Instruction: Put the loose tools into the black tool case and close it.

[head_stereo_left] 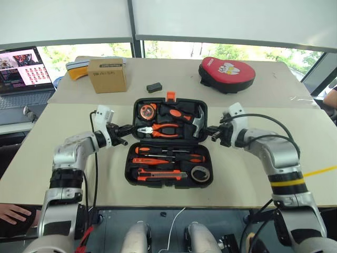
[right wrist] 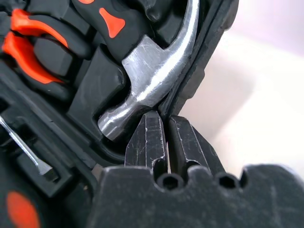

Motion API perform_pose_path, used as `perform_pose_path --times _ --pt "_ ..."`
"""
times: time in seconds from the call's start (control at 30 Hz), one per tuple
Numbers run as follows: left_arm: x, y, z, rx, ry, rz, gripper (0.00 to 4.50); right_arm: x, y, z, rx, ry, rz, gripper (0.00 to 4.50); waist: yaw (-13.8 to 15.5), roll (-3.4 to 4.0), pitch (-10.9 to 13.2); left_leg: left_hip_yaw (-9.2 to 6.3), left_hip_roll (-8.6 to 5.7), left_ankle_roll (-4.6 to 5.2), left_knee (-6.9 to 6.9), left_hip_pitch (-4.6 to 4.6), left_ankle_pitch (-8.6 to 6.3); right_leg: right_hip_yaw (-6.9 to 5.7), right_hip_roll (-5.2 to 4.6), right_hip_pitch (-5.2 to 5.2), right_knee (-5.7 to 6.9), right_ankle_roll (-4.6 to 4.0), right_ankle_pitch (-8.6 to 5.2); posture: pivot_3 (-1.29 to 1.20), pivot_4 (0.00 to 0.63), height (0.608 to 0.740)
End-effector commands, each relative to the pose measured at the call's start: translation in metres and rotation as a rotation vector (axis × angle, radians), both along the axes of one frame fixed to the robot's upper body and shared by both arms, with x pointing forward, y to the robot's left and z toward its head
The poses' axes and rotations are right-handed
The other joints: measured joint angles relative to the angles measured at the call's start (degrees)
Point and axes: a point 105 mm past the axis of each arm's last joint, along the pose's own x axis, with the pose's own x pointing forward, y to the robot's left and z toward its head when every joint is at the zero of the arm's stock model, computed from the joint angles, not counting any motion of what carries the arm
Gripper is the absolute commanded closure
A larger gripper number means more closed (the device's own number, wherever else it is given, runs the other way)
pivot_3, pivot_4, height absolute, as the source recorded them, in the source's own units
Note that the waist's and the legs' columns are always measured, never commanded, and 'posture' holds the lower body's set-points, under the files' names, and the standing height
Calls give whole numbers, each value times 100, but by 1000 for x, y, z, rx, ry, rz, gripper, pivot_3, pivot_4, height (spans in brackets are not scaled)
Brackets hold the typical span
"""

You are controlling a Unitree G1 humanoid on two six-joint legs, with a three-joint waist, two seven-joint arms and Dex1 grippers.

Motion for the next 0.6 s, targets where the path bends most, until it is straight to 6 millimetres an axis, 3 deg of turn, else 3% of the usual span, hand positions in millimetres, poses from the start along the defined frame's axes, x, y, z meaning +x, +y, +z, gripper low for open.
perform_pose_path --times 0.03,0.23,0.4,0.43,0.53,0.6 --pt "-23 12 44 -15 -331 -23 4500 -39 -6 23 -241 -423 136 4440 20 0 0 -1 0 4 -4 -5 -3 -2 -1 2 -10 0 0 0 150 740" --pt "-56 14 24 153 -521 -69 4500 -80 -14 -25 -549 -655 305 4440 29 -1 2 12 0 16 0 -4 -18 1 -3 15 -65 11 1 0 150 740" --pt "-83 16 -20 326 -532 -189 4500 -86 -25 -53 -650 -748 290 4440 9 -1 -2 35 2 14 -2 29 -17 -5 -1 45 -66 6 5 0 150 740" --pt "-88 17 -26 337 -516 -211 4500 -88 -24 -56 -639 -755 306 4090 2 -1 -3 38 2 14 -3 41 -17 -3 -1 59 -67 6 5 0 150 740" --pt "-102 24 -36 399 -529 -263 3458 -101 -25 -65 -623 -732 371 3108 -15 -12 -10 47 5 15 -33 124 -20 -7 -3 139 -92 0 -1 0 150 740" --pt "-107 32 -37 442 -535 -281 2660 -111 -26 -64 -621 -749 404 2396 -13 -9 -8 48 6 15 -54 132 -20 1 -7 134 -95 -6 -4 0 150 740"
